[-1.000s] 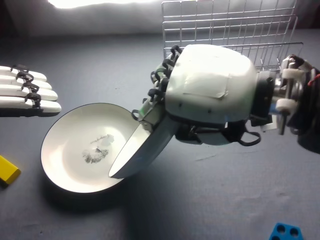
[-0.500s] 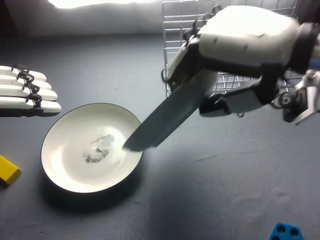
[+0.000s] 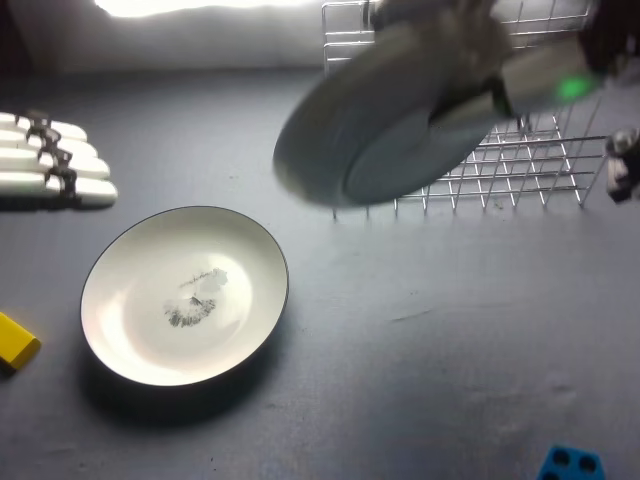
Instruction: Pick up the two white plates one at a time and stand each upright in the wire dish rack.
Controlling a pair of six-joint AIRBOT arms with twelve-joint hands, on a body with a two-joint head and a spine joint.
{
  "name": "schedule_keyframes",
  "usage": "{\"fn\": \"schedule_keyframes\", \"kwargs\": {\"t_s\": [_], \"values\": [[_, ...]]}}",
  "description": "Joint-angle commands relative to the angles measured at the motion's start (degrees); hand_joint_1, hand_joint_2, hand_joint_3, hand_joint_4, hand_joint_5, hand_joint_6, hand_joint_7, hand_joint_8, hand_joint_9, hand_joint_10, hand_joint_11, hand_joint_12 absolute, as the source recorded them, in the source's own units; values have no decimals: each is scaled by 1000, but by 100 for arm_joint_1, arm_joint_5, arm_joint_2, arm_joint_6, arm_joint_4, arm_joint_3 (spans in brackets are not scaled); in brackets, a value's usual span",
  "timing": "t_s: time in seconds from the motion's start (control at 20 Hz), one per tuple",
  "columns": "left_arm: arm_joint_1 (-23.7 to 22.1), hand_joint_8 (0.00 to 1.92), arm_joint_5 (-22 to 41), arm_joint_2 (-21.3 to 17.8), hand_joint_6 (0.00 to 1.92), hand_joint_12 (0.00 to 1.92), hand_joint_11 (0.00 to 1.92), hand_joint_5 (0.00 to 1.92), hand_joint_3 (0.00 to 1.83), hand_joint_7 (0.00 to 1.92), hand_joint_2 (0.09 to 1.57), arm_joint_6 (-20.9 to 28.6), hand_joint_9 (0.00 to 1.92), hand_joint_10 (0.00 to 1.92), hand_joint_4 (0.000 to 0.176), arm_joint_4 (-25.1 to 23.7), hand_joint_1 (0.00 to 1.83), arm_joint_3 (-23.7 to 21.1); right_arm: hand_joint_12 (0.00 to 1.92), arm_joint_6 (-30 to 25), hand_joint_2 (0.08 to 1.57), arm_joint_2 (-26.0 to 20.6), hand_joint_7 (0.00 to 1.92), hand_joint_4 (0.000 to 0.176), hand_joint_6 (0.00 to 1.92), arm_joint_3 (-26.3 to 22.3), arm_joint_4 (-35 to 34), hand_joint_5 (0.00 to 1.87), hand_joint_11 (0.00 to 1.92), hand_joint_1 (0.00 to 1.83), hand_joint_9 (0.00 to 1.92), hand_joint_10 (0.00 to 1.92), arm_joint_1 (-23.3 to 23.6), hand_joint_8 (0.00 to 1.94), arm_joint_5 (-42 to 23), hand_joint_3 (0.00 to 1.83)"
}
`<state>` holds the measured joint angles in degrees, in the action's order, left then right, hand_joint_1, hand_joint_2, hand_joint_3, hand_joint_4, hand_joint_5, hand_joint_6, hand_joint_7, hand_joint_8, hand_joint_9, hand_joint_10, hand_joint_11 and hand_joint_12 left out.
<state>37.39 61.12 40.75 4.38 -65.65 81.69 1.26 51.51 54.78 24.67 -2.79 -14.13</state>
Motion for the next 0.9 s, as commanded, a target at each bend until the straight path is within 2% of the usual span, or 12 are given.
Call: {"fn": "schedule_keyframes", "kwargs": {"t_s": [0.0,0.05,0.1,0.15,0.2,0.3,0.45,0.75,0.85], "values": [[-30,0,270,-10,0,0,0,0,0,0,1111,5,0,0,0,459,0,9,1329,-283,1036,-42,1124,0,889,86,-185,996,973,1502,1161,608,153,661,-524,0],[-25,0,270,3,0,0,0,0,0,0,1108,5,0,0,0,456,0,3,1350,-466,1034,-38,1125,0,849,165,-186,1019,953,1502,1178,604,222,644,-470,0],[-20,0,264,14,0,0,0,0,0,0,1114,6,0,0,0,454,0,2,1067,-595,1032,-36,1132,0,852,206,-186,1045,967,1420,1171,729,288,668,-399,3],[-20,0,258,35,0,0,0,0,0,0,1117,25,0,0,0,451,0,15,1285,-691,1024,-38,1155,0,787,244,-186,1061,956,1488,1217,561,383,607,-312,0],[-21,0,256,49,0,0,0,0,0,0,1113,26,0,0,0,449,0,29,1352,-754,1025,-37,1152,0,772,268,-186,1066,934,1501,1207,556,463,612,-236,2],[-23,0,230,95,0,0,0,0,0,0,1114,33,0,0,0,435,0,62,1428,-876,1035,-36,1170,0,765,309,-190,1055,888,1502,1151,669,621,584,-18,2],[-23,0,149,135,0,0,0,0,0,0,1106,33,0,0,0,376,0,9,1447,-860,1044,-35,1161,0,799,442,-595,1026,894,1501,1112,725,773,599,259,0],[-165,0,-81,165,0,0,0,0,0,0,1116,33,0,0,0,57,0,-235,1453,-762,1050,23,1130,0,852,760,-599,1007,875,1500,1109,736,717,639,174,1],[-173,0,-190,192,0,0,0,0,0,0,1120,33,0,0,0,-4,0,-269,1418,-791,1041,73,1138,0,844,913,-690,1011,906,1501,1153,668,647,612,114,0]]}}
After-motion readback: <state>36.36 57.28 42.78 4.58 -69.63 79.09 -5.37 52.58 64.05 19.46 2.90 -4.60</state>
